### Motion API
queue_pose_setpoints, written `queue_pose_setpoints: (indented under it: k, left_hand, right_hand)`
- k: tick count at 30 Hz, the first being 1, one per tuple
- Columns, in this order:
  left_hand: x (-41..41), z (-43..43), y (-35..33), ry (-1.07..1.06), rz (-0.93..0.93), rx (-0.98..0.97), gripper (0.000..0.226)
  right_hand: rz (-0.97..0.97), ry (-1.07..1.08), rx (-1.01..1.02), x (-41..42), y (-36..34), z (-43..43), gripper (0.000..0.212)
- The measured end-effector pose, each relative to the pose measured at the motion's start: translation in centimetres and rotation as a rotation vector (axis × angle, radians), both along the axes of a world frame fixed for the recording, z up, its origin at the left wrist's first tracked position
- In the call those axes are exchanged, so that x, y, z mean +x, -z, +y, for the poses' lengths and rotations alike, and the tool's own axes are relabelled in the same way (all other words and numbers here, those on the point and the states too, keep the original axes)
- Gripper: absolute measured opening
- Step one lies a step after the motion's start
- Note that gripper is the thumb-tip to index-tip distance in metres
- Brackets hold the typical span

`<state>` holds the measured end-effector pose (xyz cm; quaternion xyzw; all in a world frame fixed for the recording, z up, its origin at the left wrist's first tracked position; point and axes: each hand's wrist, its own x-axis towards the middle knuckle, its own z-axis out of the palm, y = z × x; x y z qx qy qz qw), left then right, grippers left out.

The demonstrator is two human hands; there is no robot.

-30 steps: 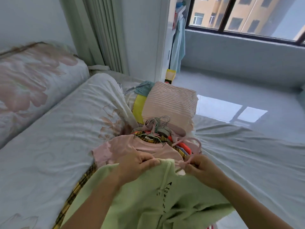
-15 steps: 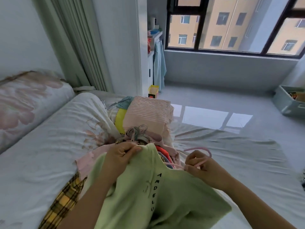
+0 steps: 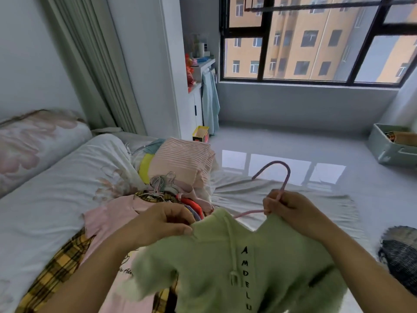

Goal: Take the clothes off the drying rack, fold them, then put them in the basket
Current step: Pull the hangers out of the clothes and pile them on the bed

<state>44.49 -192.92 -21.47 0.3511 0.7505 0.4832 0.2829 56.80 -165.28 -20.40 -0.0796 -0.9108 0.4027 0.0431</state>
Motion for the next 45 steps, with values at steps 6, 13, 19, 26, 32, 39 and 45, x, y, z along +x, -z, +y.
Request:
queue_pose_setpoints:
  k: [6, 13, 19, 26, 32, 39, 45]
  left_hand:
    - [2.4, 4.7, 1.8, 0.155, -0.166, -0.01, 0.047]
    - [5.3, 13.5, 2.4, 0.238, 0.087, 0.043, 0.017]
    - [3.2, 13.4, 4.0, 0.092, 0.201, 0.2, 0.03]
    - [1.0, 11.0, 3.8, 0.138, 0.4, 0.28, 0.023]
    - [-0.2, 10.1, 3.2, 0.06, 0.445, 0.181, 0.054]
    - [1.8, 12.6, 1.7, 0.093, 0.397, 0.134, 0.042]
    - [6.1, 17.1, 1.1, 0.374, 0.299, -0.156, 0.011]
  right_hand:
    - [0.033, -0.029, 0.143, 2.5, -0.7, 1.2, 0.033]
    - [0.003, -0.015, 0.242, 3.1, 1.5, 1.8, 0.036]
    - [0.092, -0.036, 0.296, 5.3, 1.7, 4.9, 0.016]
    - [0.384, 0.027, 0.739, 7.0, 4.3, 6.8, 0.032]
    - [0.421, 0.035, 0.624, 8.9, 5.3, 8.4, 0.027]
    - [0.486, 0.107, 0.49, 11.1, 6.8, 10.5, 0.031]
    - [0.45, 0.203, 0.204, 10.5, 7.2, 9.3, 0.052]
